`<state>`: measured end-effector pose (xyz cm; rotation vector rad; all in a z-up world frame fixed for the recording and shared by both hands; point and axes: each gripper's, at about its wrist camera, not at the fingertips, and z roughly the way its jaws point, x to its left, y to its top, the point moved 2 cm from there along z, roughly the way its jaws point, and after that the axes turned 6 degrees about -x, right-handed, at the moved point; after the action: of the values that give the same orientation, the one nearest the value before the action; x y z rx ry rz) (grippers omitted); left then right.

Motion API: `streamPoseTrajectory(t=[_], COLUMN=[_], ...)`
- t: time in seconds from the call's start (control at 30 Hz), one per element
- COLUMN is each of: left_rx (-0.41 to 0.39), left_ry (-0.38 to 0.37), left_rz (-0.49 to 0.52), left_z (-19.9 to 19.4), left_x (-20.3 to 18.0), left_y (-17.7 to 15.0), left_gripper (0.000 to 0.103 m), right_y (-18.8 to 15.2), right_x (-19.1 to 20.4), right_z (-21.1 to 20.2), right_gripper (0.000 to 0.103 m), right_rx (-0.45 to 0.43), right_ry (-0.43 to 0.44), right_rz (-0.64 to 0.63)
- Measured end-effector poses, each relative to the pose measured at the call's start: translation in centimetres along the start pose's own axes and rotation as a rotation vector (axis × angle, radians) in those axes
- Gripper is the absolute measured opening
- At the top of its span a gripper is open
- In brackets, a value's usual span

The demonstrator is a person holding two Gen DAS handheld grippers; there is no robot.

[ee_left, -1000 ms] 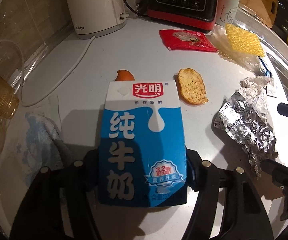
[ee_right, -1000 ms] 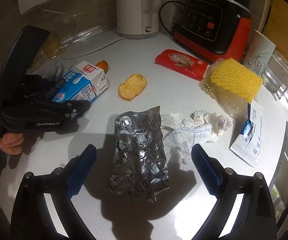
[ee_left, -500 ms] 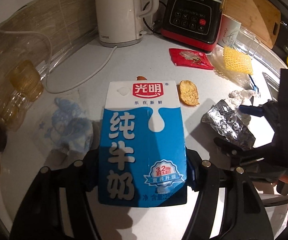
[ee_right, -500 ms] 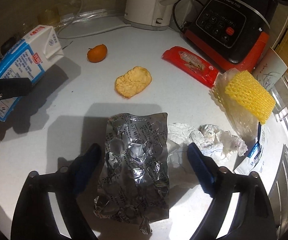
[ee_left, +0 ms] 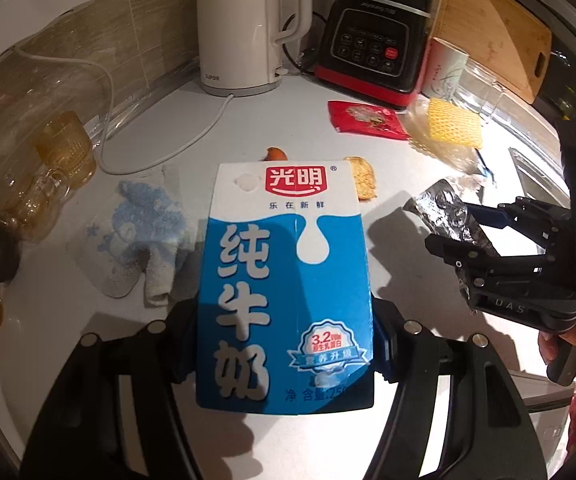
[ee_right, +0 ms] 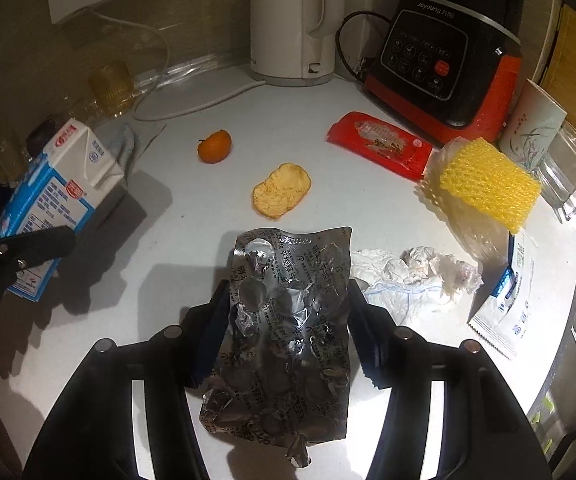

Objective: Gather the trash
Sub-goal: 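Grasp the milk carton with the left tool while the right tool grasps the foil blister pack, then drop milk carton and foil blister pack into the green basket by opening both tools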

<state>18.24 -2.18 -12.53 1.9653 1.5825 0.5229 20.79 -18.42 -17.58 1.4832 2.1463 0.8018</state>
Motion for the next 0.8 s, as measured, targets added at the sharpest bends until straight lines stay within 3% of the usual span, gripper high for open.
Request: streamPoseTrajectory(t=[0.27, 0.53, 0.8], left_rx=[0.016, 0.102, 0.162], left_ry=[-0.09, -0.217, -0.284], left_rz=[0.063, 0.177, 0.307], left_z=[-3.8, -6.5, -8.6], left_x=[-4.4, -11.1, -16.4], left_y=[-2.5, -8.0, -14.0], left_gripper=[0.063, 0.063, 0.063], right_y=[-3.6, -11.2, -18.6], right_x=[1.1, 0.8, 0.9], right_z=[-8.5, -15.6, -20.5], right_gripper=[0.057, 0.057, 0.057], right_rx=[-0.034, -0.005, 0.019], right_ry=[-0.031, -0.11, -0.17], right_rz=[0.065, 0.186, 0.298])
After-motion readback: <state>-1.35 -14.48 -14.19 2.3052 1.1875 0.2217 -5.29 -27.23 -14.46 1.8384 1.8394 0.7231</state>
